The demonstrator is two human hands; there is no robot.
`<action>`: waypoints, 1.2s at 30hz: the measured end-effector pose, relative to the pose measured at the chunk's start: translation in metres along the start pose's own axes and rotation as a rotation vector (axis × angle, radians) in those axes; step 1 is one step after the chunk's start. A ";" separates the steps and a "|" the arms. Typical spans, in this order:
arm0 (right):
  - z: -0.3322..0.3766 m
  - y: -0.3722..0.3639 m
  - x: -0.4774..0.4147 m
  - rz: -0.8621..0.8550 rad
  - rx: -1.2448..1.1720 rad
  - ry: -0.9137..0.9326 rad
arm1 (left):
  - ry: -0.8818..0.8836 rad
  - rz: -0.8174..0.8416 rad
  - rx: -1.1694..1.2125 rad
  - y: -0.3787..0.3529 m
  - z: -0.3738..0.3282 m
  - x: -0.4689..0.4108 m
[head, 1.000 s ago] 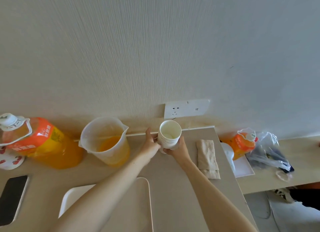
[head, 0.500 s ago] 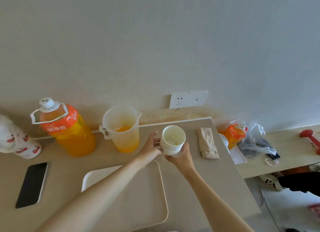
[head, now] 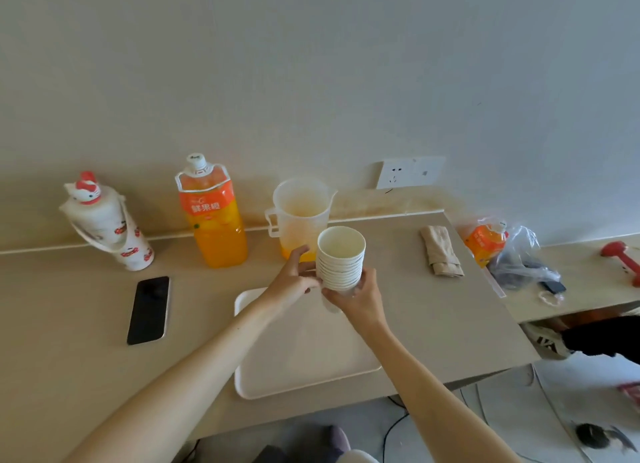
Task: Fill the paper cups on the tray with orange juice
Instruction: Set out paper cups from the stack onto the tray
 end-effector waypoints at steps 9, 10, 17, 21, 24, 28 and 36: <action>0.014 0.000 -0.001 0.009 0.106 -0.004 | -0.454 -0.123 -0.378 0.023 -0.059 0.024; 0.015 0.000 -0.001 0.013 0.109 -0.006 | -0.553 -0.162 -0.472 0.023 -0.067 0.026; 0.015 0.003 -0.005 0.029 0.109 -0.014 | -1.036 -0.395 -1.046 0.005 -0.090 0.038; 0.018 0.001 -0.009 0.047 0.109 -0.019 | -1.065 -0.409 -1.168 -0.002 -0.093 0.037; 0.018 0.001 -0.012 0.062 0.119 -0.022 | -1.105 -0.390 -1.333 -0.008 -0.094 0.034; 0.017 -0.003 -0.017 0.073 0.141 -0.024 | -1.099 -0.383 -1.429 -0.009 -0.091 0.029; 0.019 -0.014 -0.021 0.071 0.121 -0.031 | -0.984 -0.427 -1.498 0.002 -0.090 0.022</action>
Point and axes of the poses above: each hand's wrist, its own x-axis away from the middle knuckle, its own y-axis out of the back of the hand, z = x × y, the point moved 6 cm from there along -x, towards the middle knuckle, and after that the axes turned 2 degrees about z, right-handed, at the moved point
